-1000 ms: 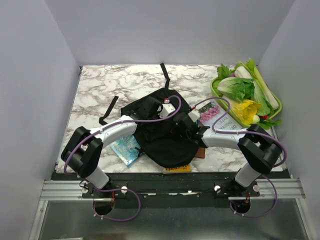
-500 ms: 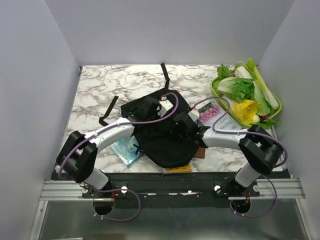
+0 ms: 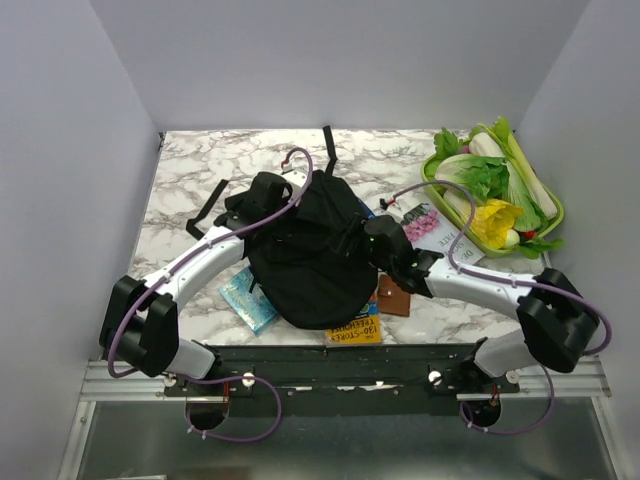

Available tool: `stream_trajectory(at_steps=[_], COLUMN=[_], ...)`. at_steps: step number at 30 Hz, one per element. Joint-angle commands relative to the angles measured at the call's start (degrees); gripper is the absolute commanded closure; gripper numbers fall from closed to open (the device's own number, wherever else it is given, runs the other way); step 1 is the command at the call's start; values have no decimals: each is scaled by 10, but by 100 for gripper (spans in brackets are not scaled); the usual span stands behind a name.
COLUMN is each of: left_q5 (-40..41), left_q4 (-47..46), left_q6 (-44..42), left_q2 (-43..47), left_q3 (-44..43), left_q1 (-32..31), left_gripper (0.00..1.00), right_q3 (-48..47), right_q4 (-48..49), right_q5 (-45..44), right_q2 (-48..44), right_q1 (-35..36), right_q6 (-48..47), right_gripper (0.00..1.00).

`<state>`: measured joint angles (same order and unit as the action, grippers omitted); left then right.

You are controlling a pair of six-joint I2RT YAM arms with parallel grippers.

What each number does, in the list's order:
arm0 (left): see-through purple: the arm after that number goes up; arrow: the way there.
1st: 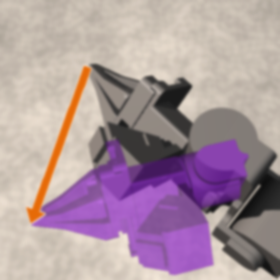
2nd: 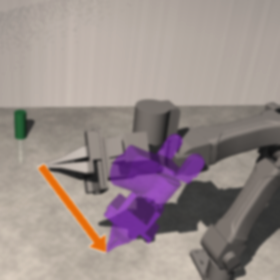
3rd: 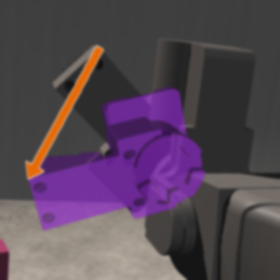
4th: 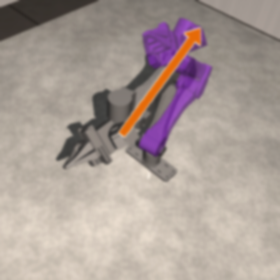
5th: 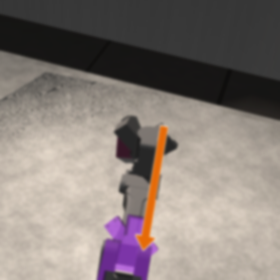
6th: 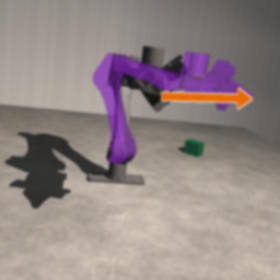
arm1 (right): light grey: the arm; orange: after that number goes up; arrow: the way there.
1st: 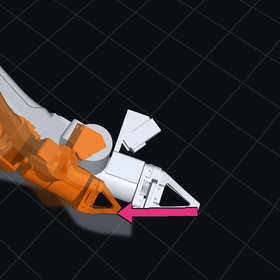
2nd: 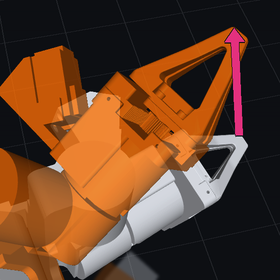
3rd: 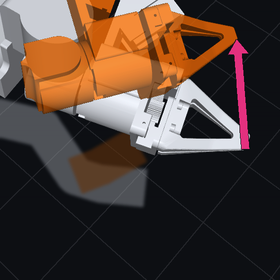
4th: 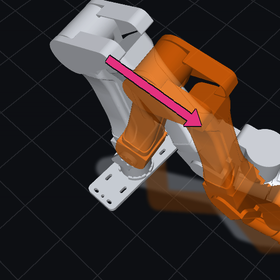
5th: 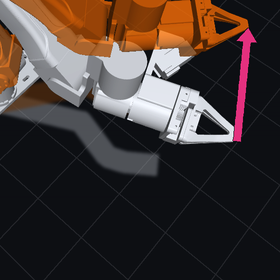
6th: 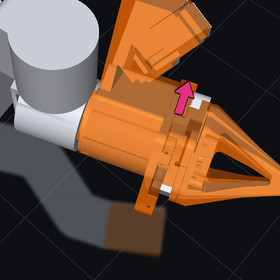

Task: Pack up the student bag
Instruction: Pick up the personal item from the center of the board.

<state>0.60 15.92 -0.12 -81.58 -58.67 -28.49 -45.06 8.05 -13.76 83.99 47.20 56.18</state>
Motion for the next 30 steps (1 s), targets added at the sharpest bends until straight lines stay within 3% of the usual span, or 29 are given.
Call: stream_trajectory(at_steps=[1,11,17,25,30], left_q5=[-27,-37,-42,-48,-50], left_q4=[-20,-10,-2,12,15], left_q6=[14,16,19,21,20], left_q2=[33,48,43,42,42], left_q3=[18,14,1,-8,-9], left_q1=[0,0,0,0,-1], left_gripper=[100,100,100,100,100], right_q3=[35,164,202,221,289], right_q4=[-26,-246,-356,-329,-193], right_q5=[12,-107,-141,-144,-104], right_q2=[-71,-267,-284,-229,-235], right_q1=[-11,-42,-43,-43,-43], right_q6=[-44,43,111,124,102], right_gripper=[23,17,14,12,12])
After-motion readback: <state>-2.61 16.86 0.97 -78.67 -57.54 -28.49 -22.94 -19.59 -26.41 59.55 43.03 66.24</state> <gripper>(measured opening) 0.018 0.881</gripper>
